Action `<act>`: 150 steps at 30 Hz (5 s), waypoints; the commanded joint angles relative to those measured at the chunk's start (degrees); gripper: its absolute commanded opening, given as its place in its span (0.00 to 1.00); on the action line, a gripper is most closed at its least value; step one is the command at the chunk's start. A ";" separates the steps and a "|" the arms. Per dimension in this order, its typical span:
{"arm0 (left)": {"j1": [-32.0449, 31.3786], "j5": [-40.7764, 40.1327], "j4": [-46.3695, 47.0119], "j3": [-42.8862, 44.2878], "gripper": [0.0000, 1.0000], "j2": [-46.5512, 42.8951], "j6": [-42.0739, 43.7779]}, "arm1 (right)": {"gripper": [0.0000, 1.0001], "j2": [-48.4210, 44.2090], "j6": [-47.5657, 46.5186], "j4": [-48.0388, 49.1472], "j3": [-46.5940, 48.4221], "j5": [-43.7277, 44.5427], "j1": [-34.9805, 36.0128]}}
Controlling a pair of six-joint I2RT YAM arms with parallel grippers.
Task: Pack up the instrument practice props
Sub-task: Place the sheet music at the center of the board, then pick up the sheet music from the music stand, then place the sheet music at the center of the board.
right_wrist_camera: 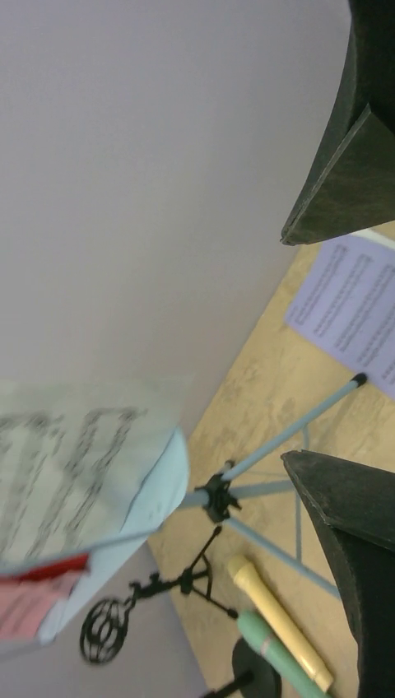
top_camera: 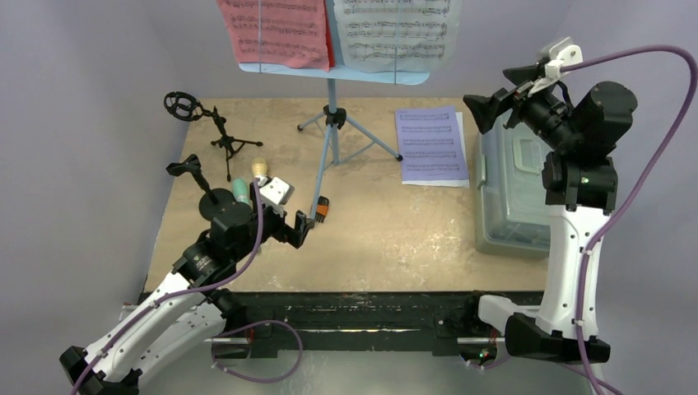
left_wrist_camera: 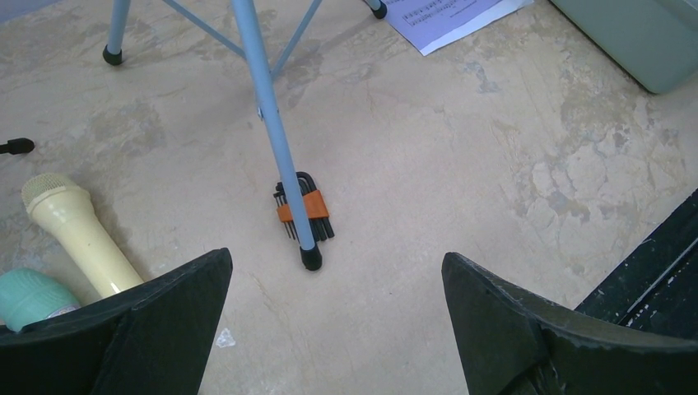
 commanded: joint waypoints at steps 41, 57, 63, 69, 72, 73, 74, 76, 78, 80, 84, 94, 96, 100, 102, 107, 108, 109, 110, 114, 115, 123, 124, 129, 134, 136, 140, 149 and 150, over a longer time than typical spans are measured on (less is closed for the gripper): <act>4.15 4.19 2.82 -0.01 1.00 0.84 -0.04 | 0.33 20.29 12.11 7.09 27.97 -32.74 7.52; 4.50 4.35 2.86 -0.01 1.00 0.87 -0.33 | 0.41 22.82 24.22 15.82 26.09 -22.08 11.04; 4.68 4.34 2.84 0.06 1.00 1.05 -0.30 | 0.09 22.91 26.13 15.51 26.16 -18.63 11.04; 4.73 4.34 2.97 -0.08 1.00 0.29 -0.71 | 0.00 19.64 22.45 11.57 25.96 -17.75 10.59; 4.84 4.32 3.10 -0.10 1.00 0.28 -0.53 | 0.00 17.55 19.22 8.79 25.56 -18.12 9.14; 4.85 4.36 3.08 -0.10 1.00 0.42 -0.45 | 0.00 16.97 18.37 8.00 25.36 -18.36 8.96; 4.92 4.34 3.02 -0.06 1.00 0.72 -0.43 | 0.00 16.48 17.99 7.60 24.91 -18.41 7.55; 4.98 4.43 2.92 -0.01 1.00 0.80 -0.31 | 0.00 15.30 17.71 7.63 23.48 -18.82 5.41; 5.00 4.45 2.82 -0.05 1.00 0.80 -0.31 | 0.00 14.24 17.71 8.26 21.56 -19.58 3.59; 4.98 4.26 2.82 -0.10 1.00 0.71 -0.33 | 0.00 12.80 17.27 8.38 19.77 -20.39 2.29; 4.99 4.32 2.83 -0.10 1.00 0.84 -0.23 | 0.00 10.55 13.62 5.27 18.58 -19.87 1.11; 5.01 4.62 2.78 -0.18 1.00 0.88 -0.17 | 0.00 5.43 7.34 -1.67 15.69 -15.25 -0.63; 4.95 4.63 2.73 -0.18 1.00 0.88 -0.13 | 0.00 4.38 5.32 -2.03 14.46 -14.64 -1.25; 4.97 4.62 2.73 -0.19 1.00 0.78 -0.18 | 0.00 2.82 4.81 -2.42 12.18 -13.94 -2.56; 4.94 4.71 2.80 -0.19 1.00 0.84 -0.13 | 0.00 2.21 4.58 -2.68 11.36 -13.85 -3.11; 5.00 4.72 2.73 -0.19 1.00 0.75 -0.06 | 0.00 0.79 4.09 -2.83 8.94 -13.33 -4.69; 4.94 4.70 2.72 -0.15 1.00 0.71 -0.04 | 0.00 0.48 4.00 -2.86 8.38 -13.24 -5.00; 4.98 4.72 2.73 -0.18 1.00 0.70 -0.04 | 0.00 0.18 3.85 -2.85 7.67 -13.11 -5.24; 4.97 4.67 2.73 -0.19 1.00 0.75 -0.04 | 0.00 -0.12 3.79 -2.93 7.10 -13.06 -5.45; 4.96 4.75 2.73 -0.18 1.00 0.78 -0.05 | 0.00 -1.16 3.35 -2.96 5.16 -12.72 -6.51; 4.97 4.80 2.73 -0.19 1.00 0.78 -0.05 | 0.00 -1.33 3.23 -3.06 4.62 -12.60 -6.83; 4.95 4.81 2.73 -0.16 1.00 0.79 -0.06 | 0.00 -2.26 3.25 -1.67 -0.61 -13.19 -8.54; 4.93 4.76 2.73 -0.19 1.00 0.79 -0.04 | 0.00 -2.29 3.40 -1.15 -1.50 -13.37 -8.64; 5.01 4.90 2.77 -0.19 1.00 0.96 -0.04 | 0.00 -1.75 3.91 0.97 -6.66 -14.49 -8.80; 4.98 4.90 2.87 -0.21 1.00 1.06 0.04 | 0.00 -0.23 4.40 2.64 -10.57 -15.82 -8.78; 5.00 4.97 2.91 -0.19 1.00 1.14 0.03 | 0.00 0.54 4.41 2.78 -11.94 -15.46 -8.77; 4.99 5.07 2.91 -0.19 1.00 1.15 0.05 | 0.00 1.91 3.89 3.43 -14.54 -16.00 -8.77; 5.08 5.16 2.99 -0.10 1.00 1.26 0.05 | 0.00 5.90 1.86 3.87 -18.82 -15.94 -7.05; 5.12 5.16 2.99 -0.10 1.00 1.21 0.05 | 0.00 6.29 1.61 3.85 -19.15 -15.50 -6.54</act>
